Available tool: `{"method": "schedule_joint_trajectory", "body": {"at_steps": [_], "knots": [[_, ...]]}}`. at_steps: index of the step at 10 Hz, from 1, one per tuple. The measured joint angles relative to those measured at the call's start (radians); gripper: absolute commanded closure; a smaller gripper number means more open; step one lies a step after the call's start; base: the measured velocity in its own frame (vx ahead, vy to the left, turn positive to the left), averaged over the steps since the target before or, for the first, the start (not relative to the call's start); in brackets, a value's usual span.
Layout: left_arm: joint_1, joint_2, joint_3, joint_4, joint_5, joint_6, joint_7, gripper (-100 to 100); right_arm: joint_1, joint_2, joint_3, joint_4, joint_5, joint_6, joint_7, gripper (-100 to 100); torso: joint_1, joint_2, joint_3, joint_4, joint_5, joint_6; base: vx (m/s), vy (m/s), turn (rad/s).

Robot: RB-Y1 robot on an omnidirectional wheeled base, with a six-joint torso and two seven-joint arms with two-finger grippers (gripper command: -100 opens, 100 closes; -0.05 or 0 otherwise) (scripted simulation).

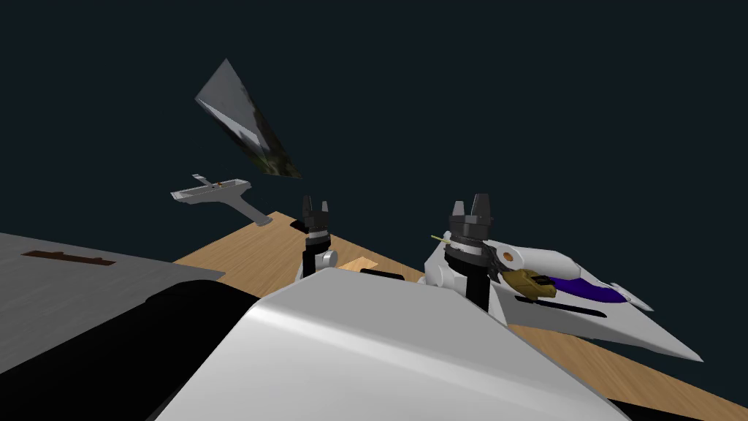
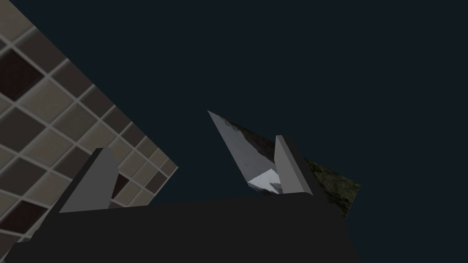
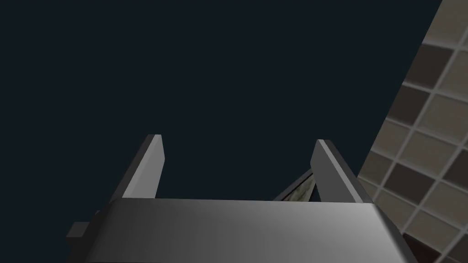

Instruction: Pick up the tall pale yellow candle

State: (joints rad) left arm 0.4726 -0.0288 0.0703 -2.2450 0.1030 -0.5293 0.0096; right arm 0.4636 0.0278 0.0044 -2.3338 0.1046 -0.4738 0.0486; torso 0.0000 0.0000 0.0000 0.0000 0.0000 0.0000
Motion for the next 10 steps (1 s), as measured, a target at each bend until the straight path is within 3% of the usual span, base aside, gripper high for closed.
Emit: {"method": "schedule_joint_trajectory", "body": {"at_steps": [5,10], "knots": [[0.0,0.0,0.0,0.0,0.0,0.0,0.0,0,-0.001,-0.138,-0.017,0.041,0.06,0.008,0.045,-100,0.002,0.0,0.0,0.0,0.0,0.0,0.004,0.029,-0.016],[0.0,0.0,0.0,0.0,0.0,0.0,0.0,0,0.003,-0.246,-0.054,0.116,0.182,0.021,0.14,-100,0.003,-0.001,-0.001,0.0,0.001,0.0,0.013,0.054,-0.025]]}}
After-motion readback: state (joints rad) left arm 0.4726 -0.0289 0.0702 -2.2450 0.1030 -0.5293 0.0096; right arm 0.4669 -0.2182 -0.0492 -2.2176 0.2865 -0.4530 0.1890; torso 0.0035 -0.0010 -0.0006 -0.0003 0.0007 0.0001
